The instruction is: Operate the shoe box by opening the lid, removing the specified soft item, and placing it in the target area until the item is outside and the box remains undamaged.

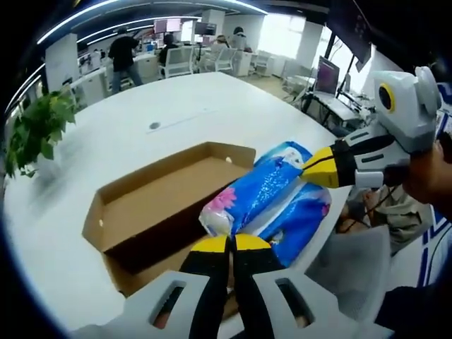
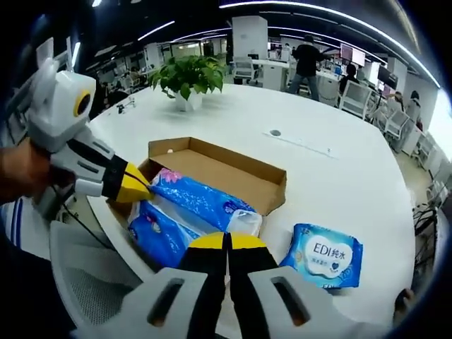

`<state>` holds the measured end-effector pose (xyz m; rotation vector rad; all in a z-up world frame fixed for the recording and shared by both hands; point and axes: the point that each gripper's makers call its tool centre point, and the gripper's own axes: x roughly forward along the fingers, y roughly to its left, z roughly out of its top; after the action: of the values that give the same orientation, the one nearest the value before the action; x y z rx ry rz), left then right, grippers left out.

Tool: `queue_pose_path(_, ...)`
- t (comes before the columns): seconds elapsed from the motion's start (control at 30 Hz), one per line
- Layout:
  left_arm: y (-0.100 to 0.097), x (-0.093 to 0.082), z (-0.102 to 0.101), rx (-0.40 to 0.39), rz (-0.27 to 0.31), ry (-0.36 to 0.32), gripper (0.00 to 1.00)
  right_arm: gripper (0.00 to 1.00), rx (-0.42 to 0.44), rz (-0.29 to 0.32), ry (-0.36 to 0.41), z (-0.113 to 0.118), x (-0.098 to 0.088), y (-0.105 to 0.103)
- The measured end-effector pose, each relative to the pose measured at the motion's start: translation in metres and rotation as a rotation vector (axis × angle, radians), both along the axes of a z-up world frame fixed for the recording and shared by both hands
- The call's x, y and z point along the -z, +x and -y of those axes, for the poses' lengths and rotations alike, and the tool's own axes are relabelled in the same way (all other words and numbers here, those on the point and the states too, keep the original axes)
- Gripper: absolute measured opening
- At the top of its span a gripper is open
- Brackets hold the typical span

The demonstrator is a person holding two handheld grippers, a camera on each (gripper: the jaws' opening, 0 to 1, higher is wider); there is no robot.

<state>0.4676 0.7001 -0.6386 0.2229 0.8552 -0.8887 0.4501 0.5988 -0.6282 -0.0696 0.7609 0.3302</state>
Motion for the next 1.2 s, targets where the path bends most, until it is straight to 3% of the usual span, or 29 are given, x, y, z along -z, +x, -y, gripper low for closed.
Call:
queue_pose_path(0.67, -0.002, -0.004, 0.059, 0.077, -0.009, -0.002, 0.00, 0.00, 0.084, 0.011, 0.011, 0.058, -0.005, -0.005)
queue_pose_path(1.2, -0.004, 0.001, 0.103, 0.116, -0.015, 0.020, 0.00, 0.00, 0.115, 0.001, 0.024, 0.102, 0.006, -0.007)
